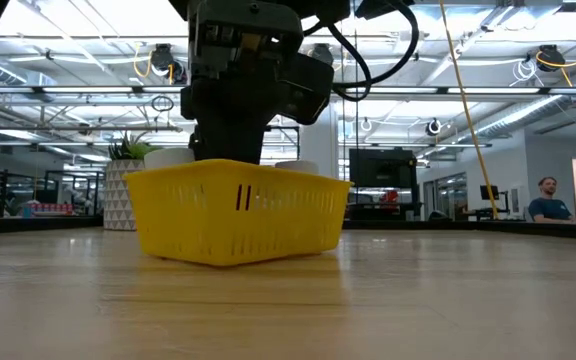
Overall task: Pick and place pill bottles into a basket
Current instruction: Adjust the white medicine bottle in the yellow bin
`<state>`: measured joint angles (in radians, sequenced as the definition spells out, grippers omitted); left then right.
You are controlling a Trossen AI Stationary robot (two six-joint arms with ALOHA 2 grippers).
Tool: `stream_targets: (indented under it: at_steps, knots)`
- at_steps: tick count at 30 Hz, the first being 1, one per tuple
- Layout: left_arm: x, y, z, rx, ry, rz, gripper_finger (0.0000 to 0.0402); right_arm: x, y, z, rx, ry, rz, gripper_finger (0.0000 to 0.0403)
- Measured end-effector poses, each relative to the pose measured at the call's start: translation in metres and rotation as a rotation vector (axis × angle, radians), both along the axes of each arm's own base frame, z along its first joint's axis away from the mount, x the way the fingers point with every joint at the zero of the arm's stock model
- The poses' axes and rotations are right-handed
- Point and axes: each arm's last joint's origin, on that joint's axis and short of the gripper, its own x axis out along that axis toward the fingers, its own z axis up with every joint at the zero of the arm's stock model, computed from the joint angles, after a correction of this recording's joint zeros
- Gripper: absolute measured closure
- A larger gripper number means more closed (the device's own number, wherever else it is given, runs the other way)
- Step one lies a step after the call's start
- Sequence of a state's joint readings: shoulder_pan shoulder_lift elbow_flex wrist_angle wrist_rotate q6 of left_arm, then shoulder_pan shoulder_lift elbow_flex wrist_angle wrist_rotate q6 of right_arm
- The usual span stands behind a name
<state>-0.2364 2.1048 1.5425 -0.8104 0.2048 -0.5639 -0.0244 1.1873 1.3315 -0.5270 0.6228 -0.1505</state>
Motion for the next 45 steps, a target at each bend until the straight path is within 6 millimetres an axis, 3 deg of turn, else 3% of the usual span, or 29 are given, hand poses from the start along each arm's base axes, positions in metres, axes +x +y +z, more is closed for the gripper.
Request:
stream_targets:
  at_steps: [21, 34, 45]
  knots:
    - [-0.002, 0.003, -0.001, 0.04, 0.016, 0.008, 0.0189, 0.0, 0.0, 0.0, 0.0, 0.0, 0.0, 0.0179]
    - [-0.001, -0.001, -0.001, 0.062, -0.008, -0.015, 0.0138, 0.0, 0.0, 0.0, 0.0, -0.001, 0.0, 0.0179]
    - [-0.011, 0.0, -0.014, 0.022, 0.035, 0.025, 0.0133, 0.0, 0.0, 0.0, 0.0, -0.005, 0.0, 0.0179]
